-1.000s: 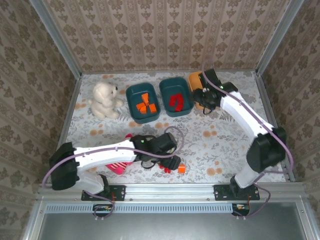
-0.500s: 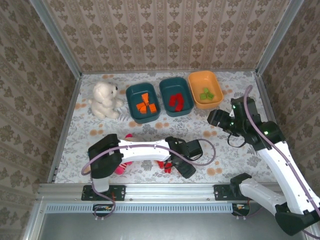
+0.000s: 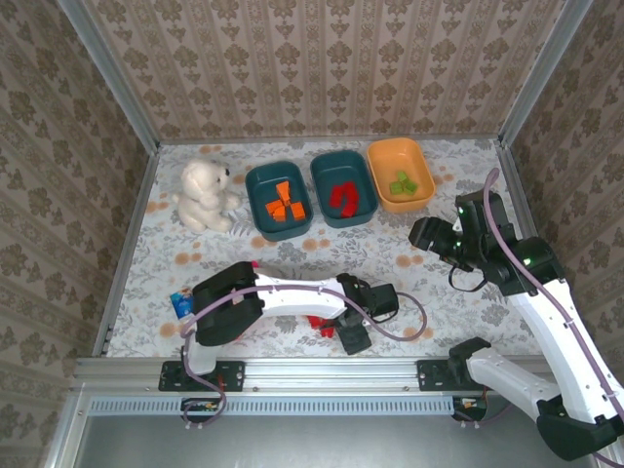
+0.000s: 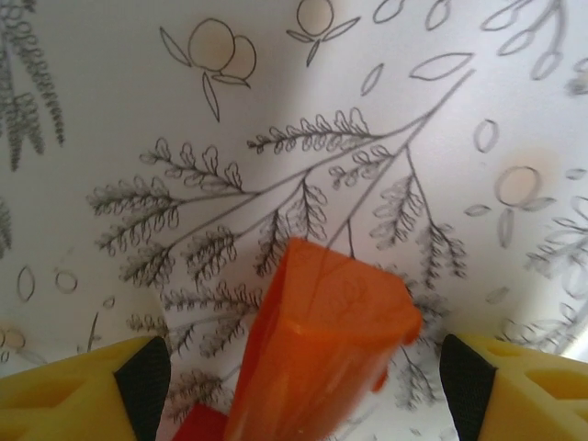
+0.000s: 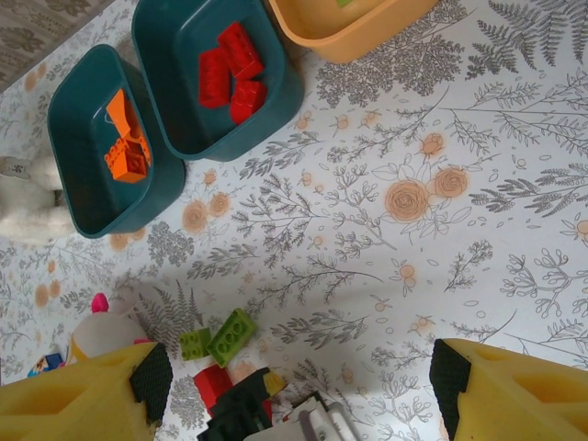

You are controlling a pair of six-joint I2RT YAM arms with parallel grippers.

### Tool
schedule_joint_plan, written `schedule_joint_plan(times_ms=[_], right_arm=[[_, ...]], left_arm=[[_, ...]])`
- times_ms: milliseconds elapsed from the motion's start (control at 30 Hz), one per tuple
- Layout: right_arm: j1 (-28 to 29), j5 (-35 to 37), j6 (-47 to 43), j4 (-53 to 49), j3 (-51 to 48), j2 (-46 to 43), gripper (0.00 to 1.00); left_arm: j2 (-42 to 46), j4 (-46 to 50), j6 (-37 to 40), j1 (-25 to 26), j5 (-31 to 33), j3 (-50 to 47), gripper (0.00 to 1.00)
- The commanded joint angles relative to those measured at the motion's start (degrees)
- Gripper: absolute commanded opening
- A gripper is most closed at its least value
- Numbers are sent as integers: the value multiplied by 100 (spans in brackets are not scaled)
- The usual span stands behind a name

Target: Sort the legos into containers by color

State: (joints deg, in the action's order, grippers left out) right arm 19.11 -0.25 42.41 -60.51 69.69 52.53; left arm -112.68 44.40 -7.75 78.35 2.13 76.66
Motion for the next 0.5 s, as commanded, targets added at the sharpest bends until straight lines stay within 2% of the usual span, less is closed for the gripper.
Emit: schedule_joint_plan(times_ms=[0,100,167,267,333,467], right_arm=[[-27,34,96,-172,80,59,77],[-23,4,109,-145,97,97,77],[-25,-47,109,-104,95,109,76],[-28,-164,100,-11,89,123,76],[-28,-232,100,29,106,130,76],[-29,-317,65,63,228,224,76]], left_arm=[[-240,112,318,67,388,226,77],[-298,66,318,67,445,214,63],[-289,27,346,67,381,192,46],[-252,34,352,67,324,178,37],[-217,33,344,57,331,152,24],[-68,57,254,19,406,145,20]])
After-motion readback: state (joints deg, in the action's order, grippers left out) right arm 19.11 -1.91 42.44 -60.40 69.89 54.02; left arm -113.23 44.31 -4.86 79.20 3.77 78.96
